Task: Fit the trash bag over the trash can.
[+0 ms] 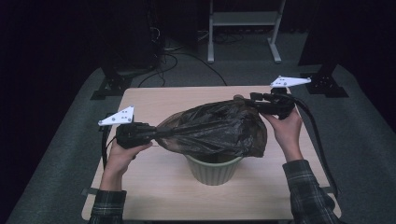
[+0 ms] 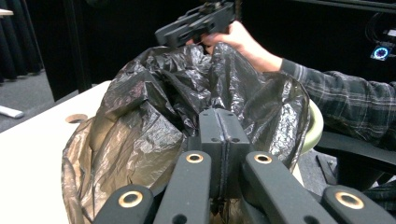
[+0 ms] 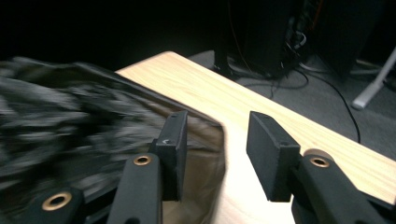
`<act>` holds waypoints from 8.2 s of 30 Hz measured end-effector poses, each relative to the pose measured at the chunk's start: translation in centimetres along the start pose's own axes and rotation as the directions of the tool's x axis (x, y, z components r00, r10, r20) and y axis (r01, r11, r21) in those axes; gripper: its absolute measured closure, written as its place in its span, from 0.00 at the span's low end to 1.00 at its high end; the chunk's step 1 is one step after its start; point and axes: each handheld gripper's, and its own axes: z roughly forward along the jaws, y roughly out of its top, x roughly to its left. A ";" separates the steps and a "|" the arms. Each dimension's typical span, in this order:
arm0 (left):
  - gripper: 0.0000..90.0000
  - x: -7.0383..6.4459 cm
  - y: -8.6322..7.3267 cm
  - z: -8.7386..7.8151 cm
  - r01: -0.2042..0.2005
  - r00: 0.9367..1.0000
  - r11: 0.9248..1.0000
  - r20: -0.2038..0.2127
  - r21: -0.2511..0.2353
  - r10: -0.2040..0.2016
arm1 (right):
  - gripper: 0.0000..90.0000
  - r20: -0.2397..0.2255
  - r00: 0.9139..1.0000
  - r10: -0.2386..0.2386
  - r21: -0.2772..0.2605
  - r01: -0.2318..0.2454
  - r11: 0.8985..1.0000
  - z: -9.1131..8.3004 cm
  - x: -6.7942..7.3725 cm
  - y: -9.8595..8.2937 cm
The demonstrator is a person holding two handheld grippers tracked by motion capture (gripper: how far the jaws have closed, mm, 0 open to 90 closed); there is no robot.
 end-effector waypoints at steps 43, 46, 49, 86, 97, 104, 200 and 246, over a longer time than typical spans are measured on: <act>1.00 -2.9 -1.3 -1.4 0.033 0.999 0.999 0.020 0.037 -0.034 | 1.00 -0.451 0.886 -0.109 0.007 0.126 0.992 -6.9 12.8 -6.4; 1.00 -2.9 -1.8 -1.3 0.045 0.999 0.998 0.024 0.046 -0.046 | 1.00 -0.458 0.882 -0.111 0.040 0.145 0.989 -6.4 13.5 -7.2; 1.00 -2.7 -2.3 -0.9 0.052 0.998 0.996 0.021 0.071 -0.053 | 1.00 -0.463 0.880 -0.105 0.071 0.154 0.986 -5.6 13.9 -7.9; 0.27 -1.8 -1.6 1.6 0.013 0.998 0.996 -0.067 0.090 -0.007 | 0.62 -0.162 0.987 -0.012 0.077 0.025 0.997 -2.4 4.4 -2.1; 0.93 -1.1 -2.7 1.6 0.029 0.999 0.992 0.020 0.121 -0.032 | 0.99 -0.133 0.991 -0.008 -0.005 0.008 1.000 -1.4 2.7 -1.8; 0.99 0.0 -4.0 1.0 0.063 0.998 0.989 0.011 0.135 -0.065 | 1.00 -0.086 0.996 0.010 -0.017 -0.011 1.000 0.3 1.4 -1.6; 0.65 1.5 -4.5 2.3 -0.016 0.996 0.991 0.089 0.131 0.005 | 0.33 -0.096 0.995 0.034 0.042 -0.030 0.999 6.8 -2.8 2.0; 0.00 0.6 -4.5 4.5 -0.013 1.000 0.993 0.005 0.119 0.013 | 0.11 -0.353 0.917 -0.184 0.557 0.364 0.746 5.2 8.9 1.5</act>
